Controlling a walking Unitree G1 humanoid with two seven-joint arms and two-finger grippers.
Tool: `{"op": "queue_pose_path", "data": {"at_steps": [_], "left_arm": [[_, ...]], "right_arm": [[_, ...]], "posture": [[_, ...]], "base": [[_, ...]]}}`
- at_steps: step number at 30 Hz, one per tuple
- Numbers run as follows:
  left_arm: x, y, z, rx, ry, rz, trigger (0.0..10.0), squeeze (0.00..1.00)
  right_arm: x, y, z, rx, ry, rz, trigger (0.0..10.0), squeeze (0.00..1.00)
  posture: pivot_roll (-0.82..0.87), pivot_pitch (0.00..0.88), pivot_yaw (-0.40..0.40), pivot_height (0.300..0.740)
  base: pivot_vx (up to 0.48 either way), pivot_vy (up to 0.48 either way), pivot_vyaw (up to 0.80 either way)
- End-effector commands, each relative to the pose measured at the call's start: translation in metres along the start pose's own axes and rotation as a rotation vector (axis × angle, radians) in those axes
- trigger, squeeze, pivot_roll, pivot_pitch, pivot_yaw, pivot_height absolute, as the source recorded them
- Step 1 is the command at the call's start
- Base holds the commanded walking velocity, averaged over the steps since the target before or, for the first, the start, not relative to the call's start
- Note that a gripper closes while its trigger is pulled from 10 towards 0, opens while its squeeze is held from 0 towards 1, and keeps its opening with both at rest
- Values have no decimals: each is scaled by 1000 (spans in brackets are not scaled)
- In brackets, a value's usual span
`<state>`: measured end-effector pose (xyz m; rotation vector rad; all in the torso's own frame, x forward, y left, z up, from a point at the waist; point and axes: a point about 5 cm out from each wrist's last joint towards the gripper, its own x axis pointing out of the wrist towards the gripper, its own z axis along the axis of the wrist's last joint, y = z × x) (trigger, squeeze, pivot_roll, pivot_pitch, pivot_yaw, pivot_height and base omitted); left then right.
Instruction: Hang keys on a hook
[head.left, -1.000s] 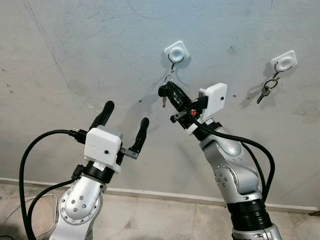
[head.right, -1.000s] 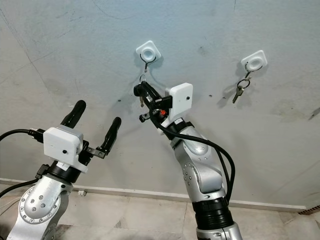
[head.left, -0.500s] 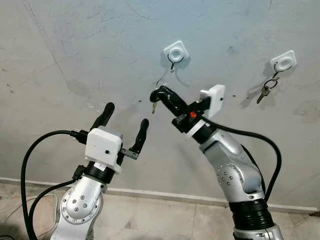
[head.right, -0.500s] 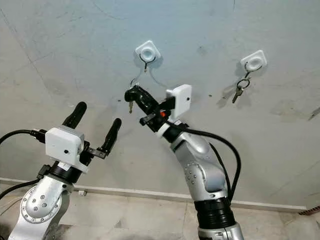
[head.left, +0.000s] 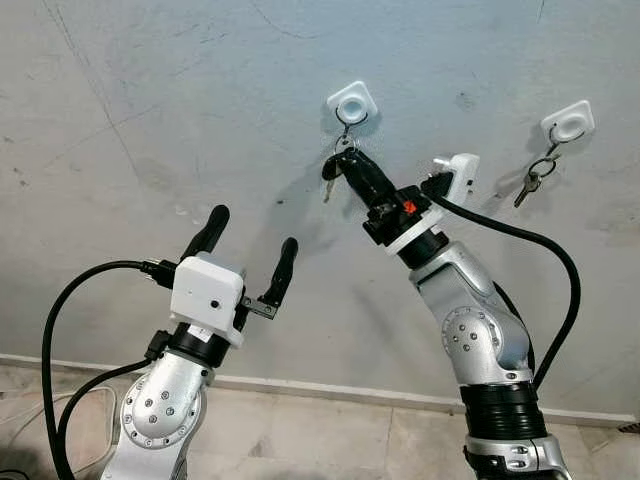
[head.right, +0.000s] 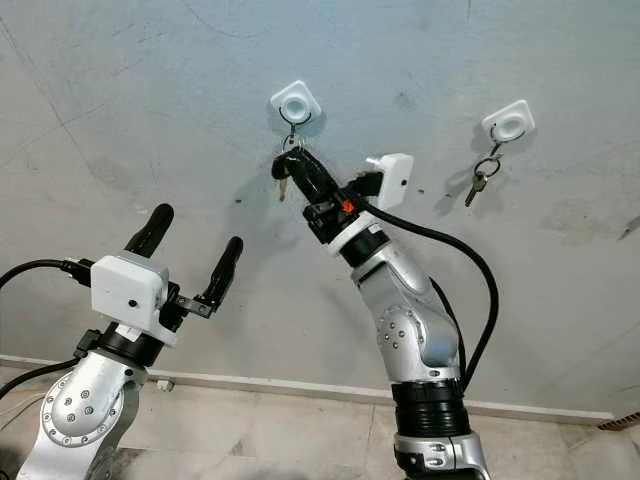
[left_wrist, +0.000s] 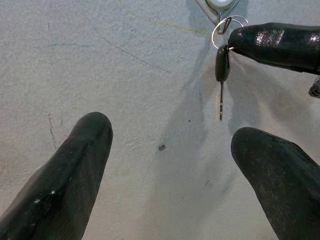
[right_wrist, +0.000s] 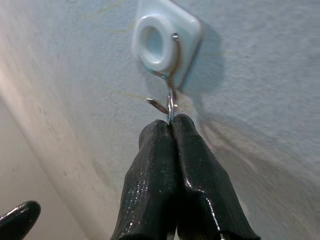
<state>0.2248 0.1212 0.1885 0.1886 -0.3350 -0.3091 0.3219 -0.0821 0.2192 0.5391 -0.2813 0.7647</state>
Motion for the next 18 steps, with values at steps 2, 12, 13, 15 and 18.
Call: {"op": "queue_pose_path", "data": {"at_steps": [2, 12, 13, 15, 18], "left_arm": [[-2, 0, -1, 6, 10, 0, 10000, 0], [-2, 0, -1, 7, 11, -3, 10000, 0], [-2, -1, -1, 7, 11, -3, 10000, 0], [-2, -1, -2, 7, 11, -4, 10000, 0], [-2, -1, -2, 7, 12, -4, 10000, 0]], "right_arm": [[3, -1, 2, 27, -11, -12, 10000, 0], [2, -2, -6, 69, 3, -49, 10000, 0], [2, -2, -7, 72, 8, -50, 10000, 0], [2, -2, -9, 76, 13, -51, 10000, 0], [1, 1, -13, 89, 27, -51, 10000, 0]], "posture": [[135, 123, 8, 740], [137, 125, 9, 740], [137, 125, 9, 740], [137, 125, 9, 740], [136, 126, 9, 740]], "base": [[0, 0, 0], [0, 0, 0], [0, 0, 0], [0, 0, 0], [0, 0, 0]]}}
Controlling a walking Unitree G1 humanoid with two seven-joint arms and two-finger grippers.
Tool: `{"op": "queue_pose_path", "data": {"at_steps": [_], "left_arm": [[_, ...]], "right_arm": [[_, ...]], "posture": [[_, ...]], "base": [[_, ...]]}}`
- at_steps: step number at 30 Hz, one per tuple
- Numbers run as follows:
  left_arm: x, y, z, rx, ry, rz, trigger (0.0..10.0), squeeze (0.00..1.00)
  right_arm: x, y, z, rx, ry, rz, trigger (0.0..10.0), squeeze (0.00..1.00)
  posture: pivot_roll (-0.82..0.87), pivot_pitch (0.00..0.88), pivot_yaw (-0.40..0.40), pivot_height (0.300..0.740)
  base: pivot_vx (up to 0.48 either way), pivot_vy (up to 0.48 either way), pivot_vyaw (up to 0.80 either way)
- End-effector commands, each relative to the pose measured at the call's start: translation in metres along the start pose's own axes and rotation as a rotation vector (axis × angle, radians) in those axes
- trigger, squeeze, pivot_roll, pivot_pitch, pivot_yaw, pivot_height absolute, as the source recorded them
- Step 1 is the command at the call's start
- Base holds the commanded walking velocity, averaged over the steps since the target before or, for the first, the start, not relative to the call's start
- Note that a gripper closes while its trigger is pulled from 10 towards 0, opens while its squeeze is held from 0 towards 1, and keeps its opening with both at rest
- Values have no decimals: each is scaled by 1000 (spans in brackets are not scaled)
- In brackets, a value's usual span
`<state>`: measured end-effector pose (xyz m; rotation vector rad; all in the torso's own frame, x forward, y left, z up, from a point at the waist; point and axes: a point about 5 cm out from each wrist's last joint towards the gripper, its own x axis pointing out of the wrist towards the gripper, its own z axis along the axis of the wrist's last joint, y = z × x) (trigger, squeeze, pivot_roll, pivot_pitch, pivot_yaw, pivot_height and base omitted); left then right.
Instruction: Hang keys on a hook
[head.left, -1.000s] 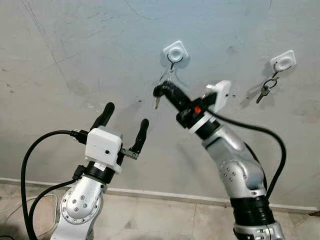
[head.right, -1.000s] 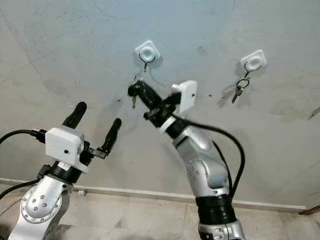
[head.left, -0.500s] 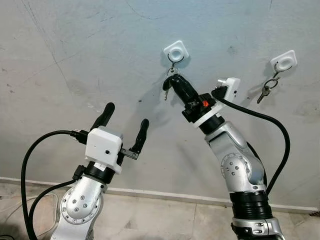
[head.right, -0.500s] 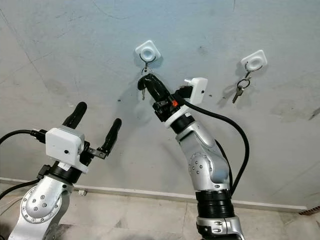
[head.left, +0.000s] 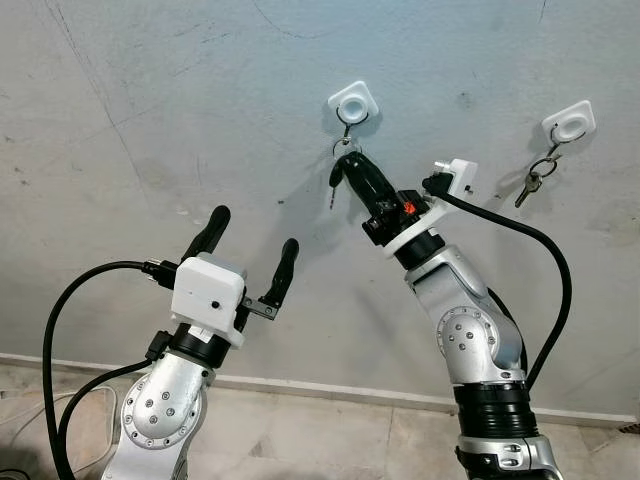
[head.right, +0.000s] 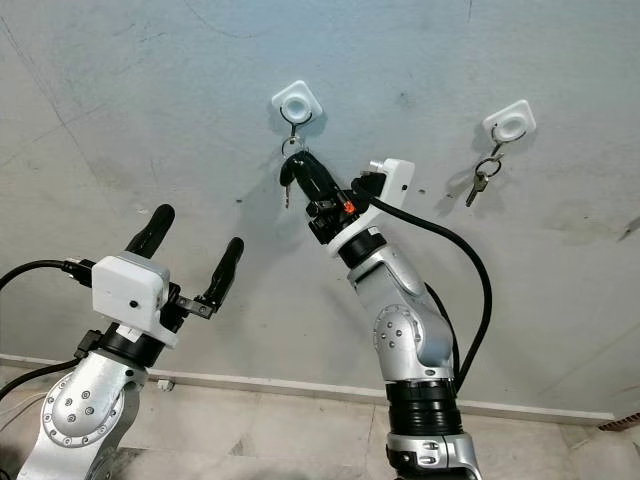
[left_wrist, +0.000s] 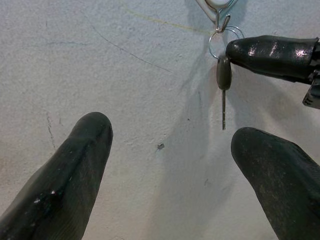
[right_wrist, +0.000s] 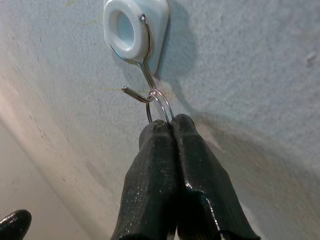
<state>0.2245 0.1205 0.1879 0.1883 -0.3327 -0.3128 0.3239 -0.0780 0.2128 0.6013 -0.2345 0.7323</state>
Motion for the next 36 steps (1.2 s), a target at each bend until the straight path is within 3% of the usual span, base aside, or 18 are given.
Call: {"op": "queue_pose_path", "data": {"at_steps": [1, 32, 33, 36], "left_arm": [[-2, 0, -2, 9, 12, -1, 10000, 0], [1, 0, 2, 41, -17, 4, 10000, 0], [1, 0, 2, 40, -17, 3, 10000, 0], [1, 0, 2, 37, -16, 1, 10000, 0]], "right_arm": [[0, 3, -7, 29, 22, -3, 10000, 0], [-3, 6, -26, 37, 78, -28, 10000, 0], [-3, 6, -27, 36, 79, -28, 10000, 1000], [-3, 6, -27, 34, 82, -25, 10000, 1000]], "posture": [[136, 126, 8, 740], [137, 125, 6, 740], [137, 125, 6, 740], [137, 125, 6, 740]], "base": [[0, 0, 0], [0, 0, 0], [0, 0, 0], [0, 0, 0]]}}
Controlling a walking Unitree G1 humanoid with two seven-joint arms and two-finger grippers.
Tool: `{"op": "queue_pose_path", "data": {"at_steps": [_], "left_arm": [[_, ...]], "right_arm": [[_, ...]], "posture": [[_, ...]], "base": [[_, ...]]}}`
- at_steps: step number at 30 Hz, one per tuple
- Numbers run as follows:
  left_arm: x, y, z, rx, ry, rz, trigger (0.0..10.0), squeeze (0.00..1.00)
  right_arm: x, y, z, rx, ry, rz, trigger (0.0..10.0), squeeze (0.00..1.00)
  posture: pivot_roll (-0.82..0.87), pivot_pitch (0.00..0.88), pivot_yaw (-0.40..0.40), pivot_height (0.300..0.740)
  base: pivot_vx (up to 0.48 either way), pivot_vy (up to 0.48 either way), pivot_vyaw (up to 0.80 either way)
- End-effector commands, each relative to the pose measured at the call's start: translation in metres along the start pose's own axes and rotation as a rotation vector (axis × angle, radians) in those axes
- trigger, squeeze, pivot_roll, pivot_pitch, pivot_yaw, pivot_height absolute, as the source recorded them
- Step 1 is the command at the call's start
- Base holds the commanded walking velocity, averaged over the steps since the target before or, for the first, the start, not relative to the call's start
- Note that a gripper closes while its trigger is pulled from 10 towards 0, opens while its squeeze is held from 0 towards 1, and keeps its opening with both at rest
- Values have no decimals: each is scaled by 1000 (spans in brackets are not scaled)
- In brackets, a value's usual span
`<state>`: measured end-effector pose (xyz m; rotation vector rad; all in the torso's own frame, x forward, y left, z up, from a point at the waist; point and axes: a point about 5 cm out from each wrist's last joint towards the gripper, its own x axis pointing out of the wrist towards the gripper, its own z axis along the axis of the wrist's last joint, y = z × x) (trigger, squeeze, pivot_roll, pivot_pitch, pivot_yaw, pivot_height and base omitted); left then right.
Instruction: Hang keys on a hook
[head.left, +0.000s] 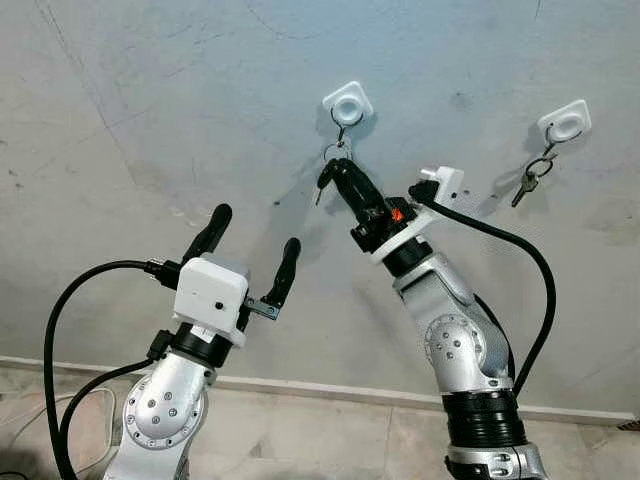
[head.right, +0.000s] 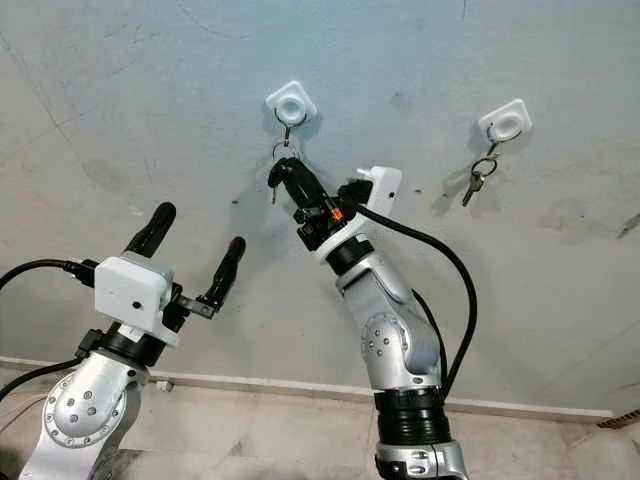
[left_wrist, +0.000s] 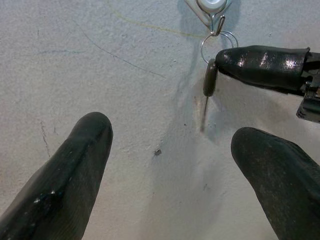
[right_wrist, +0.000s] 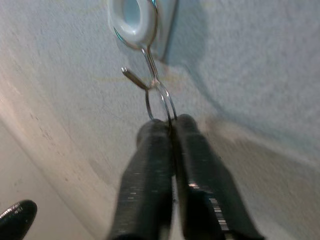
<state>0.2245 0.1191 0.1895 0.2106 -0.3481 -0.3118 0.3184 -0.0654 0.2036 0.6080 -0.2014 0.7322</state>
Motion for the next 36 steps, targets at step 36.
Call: {"op": "queue_pose_path", "data": {"at_steps": [36], "left_arm": [[-21, 11, -15, 19, 97, 32, 10000, 0]], "right_arm": [[-86, -19, 6, -262, 131, -164, 10000, 1000]], "posture": [[116, 126, 12, 740]], "base": [[0, 0, 0]]}}
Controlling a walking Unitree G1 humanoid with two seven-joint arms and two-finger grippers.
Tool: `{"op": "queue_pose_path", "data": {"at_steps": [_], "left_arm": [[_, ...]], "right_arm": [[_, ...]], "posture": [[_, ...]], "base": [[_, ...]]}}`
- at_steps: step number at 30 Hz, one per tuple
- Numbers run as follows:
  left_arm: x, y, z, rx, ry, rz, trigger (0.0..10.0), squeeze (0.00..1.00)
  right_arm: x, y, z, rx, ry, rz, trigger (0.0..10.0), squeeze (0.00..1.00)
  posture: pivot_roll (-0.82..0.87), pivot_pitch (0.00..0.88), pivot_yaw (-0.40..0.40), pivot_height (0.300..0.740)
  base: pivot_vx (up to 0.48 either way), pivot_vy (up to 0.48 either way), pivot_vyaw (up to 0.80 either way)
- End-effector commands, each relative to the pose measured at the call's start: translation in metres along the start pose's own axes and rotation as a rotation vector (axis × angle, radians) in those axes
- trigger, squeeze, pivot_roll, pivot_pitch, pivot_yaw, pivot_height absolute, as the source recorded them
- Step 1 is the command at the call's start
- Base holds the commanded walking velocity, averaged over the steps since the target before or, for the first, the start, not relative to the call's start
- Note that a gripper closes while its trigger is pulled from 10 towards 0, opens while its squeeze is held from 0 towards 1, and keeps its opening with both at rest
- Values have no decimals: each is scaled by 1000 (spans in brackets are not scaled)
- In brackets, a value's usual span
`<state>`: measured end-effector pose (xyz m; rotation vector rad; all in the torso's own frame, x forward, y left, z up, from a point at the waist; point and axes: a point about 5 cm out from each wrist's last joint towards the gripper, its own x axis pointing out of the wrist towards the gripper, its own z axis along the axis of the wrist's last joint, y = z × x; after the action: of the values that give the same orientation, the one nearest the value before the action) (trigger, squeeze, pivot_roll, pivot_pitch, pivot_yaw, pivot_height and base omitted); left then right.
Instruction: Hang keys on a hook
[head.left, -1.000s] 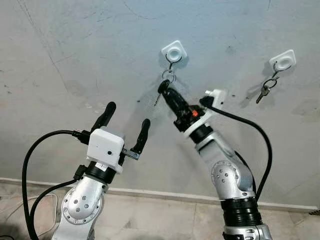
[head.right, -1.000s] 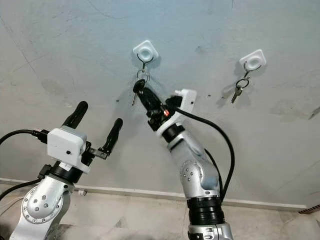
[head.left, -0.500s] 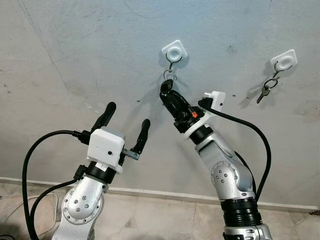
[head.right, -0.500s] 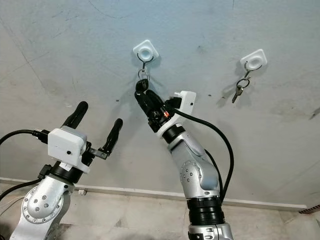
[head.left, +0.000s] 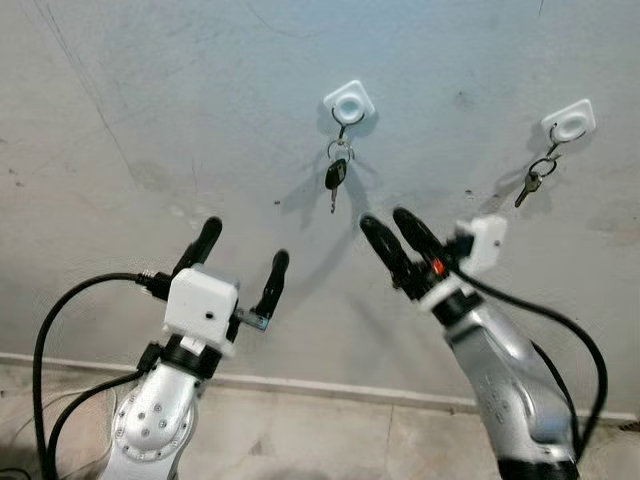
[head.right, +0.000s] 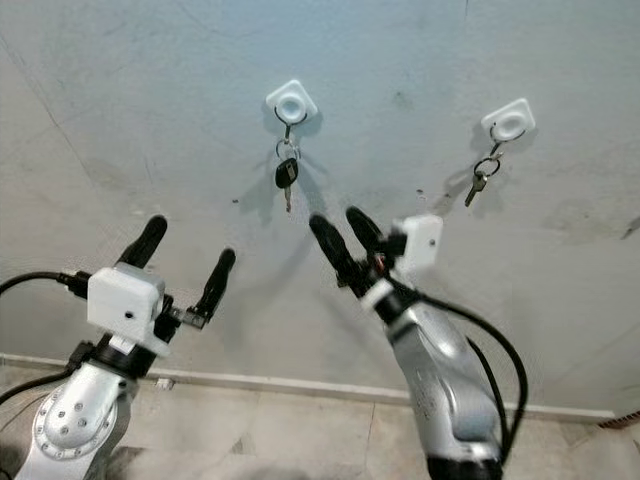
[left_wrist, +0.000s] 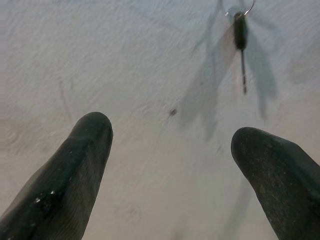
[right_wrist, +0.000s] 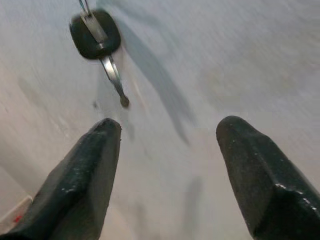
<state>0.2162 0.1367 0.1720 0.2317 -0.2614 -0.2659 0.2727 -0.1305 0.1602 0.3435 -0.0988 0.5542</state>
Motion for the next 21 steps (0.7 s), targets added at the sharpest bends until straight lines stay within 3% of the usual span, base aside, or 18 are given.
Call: {"op": "queue_pose_path", "data": {"at_steps": [1, 4, 8, 13, 20, 21], "left_arm": [[-2, 2, 1, 5, 4, -1, 10000, 0], [-12, 2, -6, 33, 55, 18, 10000, 0], [-18, -1, -12, 15, 93, 28, 10000, 0], [-24, 0, -22, 7, 171, 44, 10000, 0], [-27, 1, -29, -5, 212, 36, 10000, 0], [-25, 0, -29, -5, 210, 33, 10000, 0]], "right_arm": [[-1, 6, 6, -26, -13, 23, 10000, 1000], [-21, 12, 8, -102, 16, -1, 10000, 1000], [-31, 16, 6, -149, 34, -35, 10000, 1000], [-49, 10, 0, -189, 67, -185, 10000, 1000], [-54, 3, 0, -226, 93, -240, 10000, 1000], [-53, 0, -1, -228, 102, -257, 10000, 725]], "posture": [[116, 126, 12, 740], [109, 129, 15, 740], [109, 129, 15, 740], [107, 131, 13, 740], [99, 134, 19, 740], [97, 133, 19, 740]], "base": [[0, 0, 0], [0, 0, 0], [0, 0, 0], [0, 0, 0], [0, 0, 0], [0, 0, -581]]}}
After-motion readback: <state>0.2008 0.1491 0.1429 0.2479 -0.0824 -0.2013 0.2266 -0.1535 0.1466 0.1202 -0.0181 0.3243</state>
